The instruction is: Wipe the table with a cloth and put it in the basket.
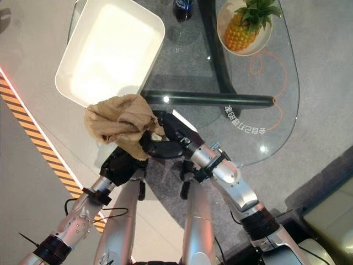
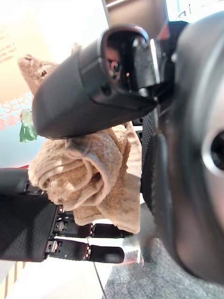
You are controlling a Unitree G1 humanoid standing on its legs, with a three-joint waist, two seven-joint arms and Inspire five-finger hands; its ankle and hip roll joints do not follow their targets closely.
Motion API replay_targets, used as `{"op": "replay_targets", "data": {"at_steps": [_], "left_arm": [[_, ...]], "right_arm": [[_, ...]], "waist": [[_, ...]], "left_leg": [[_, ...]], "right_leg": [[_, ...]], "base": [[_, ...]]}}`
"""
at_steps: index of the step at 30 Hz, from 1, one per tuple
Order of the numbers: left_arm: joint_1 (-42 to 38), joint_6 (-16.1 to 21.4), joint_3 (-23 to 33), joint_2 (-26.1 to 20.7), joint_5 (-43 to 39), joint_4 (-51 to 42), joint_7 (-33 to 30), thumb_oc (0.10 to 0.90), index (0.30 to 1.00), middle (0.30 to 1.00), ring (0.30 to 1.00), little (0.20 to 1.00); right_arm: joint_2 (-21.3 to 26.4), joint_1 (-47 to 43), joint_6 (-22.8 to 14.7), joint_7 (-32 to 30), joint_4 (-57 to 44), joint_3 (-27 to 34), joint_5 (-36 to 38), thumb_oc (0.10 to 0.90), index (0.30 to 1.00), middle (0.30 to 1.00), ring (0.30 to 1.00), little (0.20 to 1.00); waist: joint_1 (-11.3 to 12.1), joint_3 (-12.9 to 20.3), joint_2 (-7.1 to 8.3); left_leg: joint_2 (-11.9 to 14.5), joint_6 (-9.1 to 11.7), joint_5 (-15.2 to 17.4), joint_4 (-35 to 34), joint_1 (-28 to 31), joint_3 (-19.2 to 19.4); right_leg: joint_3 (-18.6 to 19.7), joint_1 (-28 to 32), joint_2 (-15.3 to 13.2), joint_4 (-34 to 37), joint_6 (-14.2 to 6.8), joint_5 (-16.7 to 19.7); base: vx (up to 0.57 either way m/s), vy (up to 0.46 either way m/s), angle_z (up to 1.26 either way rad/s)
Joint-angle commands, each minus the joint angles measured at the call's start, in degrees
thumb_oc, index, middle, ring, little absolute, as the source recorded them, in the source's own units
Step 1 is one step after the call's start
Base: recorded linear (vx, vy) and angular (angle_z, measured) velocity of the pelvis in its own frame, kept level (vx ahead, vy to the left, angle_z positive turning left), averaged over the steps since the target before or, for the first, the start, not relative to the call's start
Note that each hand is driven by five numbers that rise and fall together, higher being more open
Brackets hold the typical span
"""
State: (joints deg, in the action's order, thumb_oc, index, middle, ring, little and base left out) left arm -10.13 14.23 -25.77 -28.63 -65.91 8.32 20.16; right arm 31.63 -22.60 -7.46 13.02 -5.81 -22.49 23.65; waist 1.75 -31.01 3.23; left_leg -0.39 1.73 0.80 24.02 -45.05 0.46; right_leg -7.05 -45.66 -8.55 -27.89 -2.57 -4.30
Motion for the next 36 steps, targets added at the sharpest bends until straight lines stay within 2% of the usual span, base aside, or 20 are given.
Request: {"op": "replay_targets", "data": {"at_steps": [1,5,9,16,22,25,29,36], "left_arm": [[-1.5,1.7,1.4,2.2,3.2,-10.9,2.4,0.8,0.9,0.9,0.9,0.9],[-0.7,1.0,2.3,2.3,4.7,-7.9,0.3,0.8,0.9,0.9,0.9,0.9],[0.4,1.0,3.6,2.8,5.9,-5.8,-1.3,0.8,0.9,0.9,0.9,0.9],[1.9,1.8,5.8,4.1,5.8,-2.2,-0.2,0.8,0.9,0.9,0.9,0.9],[2.0,2.8,6.8,5.6,6.3,1.8,0.1,0.8,0.9,0.9,0.9,0.9],[2.0,3.0,7.2,6.1,6.2,3.5,0.7,0.8,0.9,0.9,0.9,0.9],[1.9,3.7,7.8,6.9,4.3,4.2,4.3,0.8,0.9,0.9,0.9,0.9],[0.9,3.7,6.4,6.4,-3.2,-4.6,13.4,0.8,0.9,0.9,0.9,0.9]], "right_arm": [[1.8,1.7,-7.8,-1.6,-8.8,-1.5,-1.2,0.1,0.3,0.3,0.3,0.2],[1.3,2.3,-12.1,-6.2,-8.9,2.6,0.4,0.1,0.3,0.3,0.3,0.2],[0.5,3.2,-14.2,-7.8,-10.4,5.9,1.5,0.1,0.3,0.3,0.3,0.2],[-1.2,4.9,-14.7,-7.3,-11.1,9.4,1.5,0.1,0.3,0.3,0.3,0.2],[-2.2,4.6,-16.9,-8.5,-10.9,11.2,2.8,0.1,0.3,0.3,0.3,0.2],[-2.9,4.4,-16.6,-8.8,-11.1,11.7,2.5,0.1,0.3,0.3,0.3,0.2],[-2.4,4.3,-13.7,-7.0,-11.7,11.7,3.2,0.1,0.3,0.3,0.3,0.2],[-2.2,4.7,-11.6,-7.1,-11.4,9.5,1.6,0.1,0.3,0.3,0.3,0.2]], "waist": [[-1.3,1.2,-2.54],[-1.6,1.2,-2.22],[-2.0,1.2,-2.14],[-2.5,1.2,-2.11],[-2.7,1.2,-2.02],[-2.9,1.2,-2.02],[-3.2,1.2,-2.12],[-3.1,1.2,-2.32]], "left_leg": [[-1.8,-4.9,2.3,1.8,0.4,3.8],[-1.5,-4.9,2.5,1.9,0.7,3.8],[-1.1,-5.0,2.5,1.7,0.8,4.1],[-0.7,-5.0,2.8,1.7,1.2,4.6],[-0.5,-4.8,3.0,1.4,1.7,4.8],[-0.4,-4.7,3.0,1.3,1.8,5.0],[-0.2,-4.6,2.8,0.9,1.9,5.3],[-0.3,-4.6,2.7,0.6,2.0,5.5]], "right_leg": [[-0.4,1.7,3.2,4.3,0.2,5.7],[-0.3,2.0,3.4,4.2,0.0,5.7],[-0.1,1.9,3.5,4.0,-0.1,5.7],[0.2,2.1,3.7,3.8,-0.1,5.4],[0.2,2.5,3.7,4.1,0.0,5.1],[0.3,2.6,3.8,4.1,0.0,5.0],[0.5,2.6,3.9,4.2,0.1,4.9],[0.5,2.7,3.7,4.9,0.3,5.0]], "base": [[0.0,0.0,0.0],[0.0,0.0,0.0],[0.0,0.0,0.0],[0.0,0.003,-0.04],[-0.01,-0.004,-0.03],[0.0,0.003,-0.01],[-0.01,0.019,-0.06],[0.0,0.0,0.0]]}}
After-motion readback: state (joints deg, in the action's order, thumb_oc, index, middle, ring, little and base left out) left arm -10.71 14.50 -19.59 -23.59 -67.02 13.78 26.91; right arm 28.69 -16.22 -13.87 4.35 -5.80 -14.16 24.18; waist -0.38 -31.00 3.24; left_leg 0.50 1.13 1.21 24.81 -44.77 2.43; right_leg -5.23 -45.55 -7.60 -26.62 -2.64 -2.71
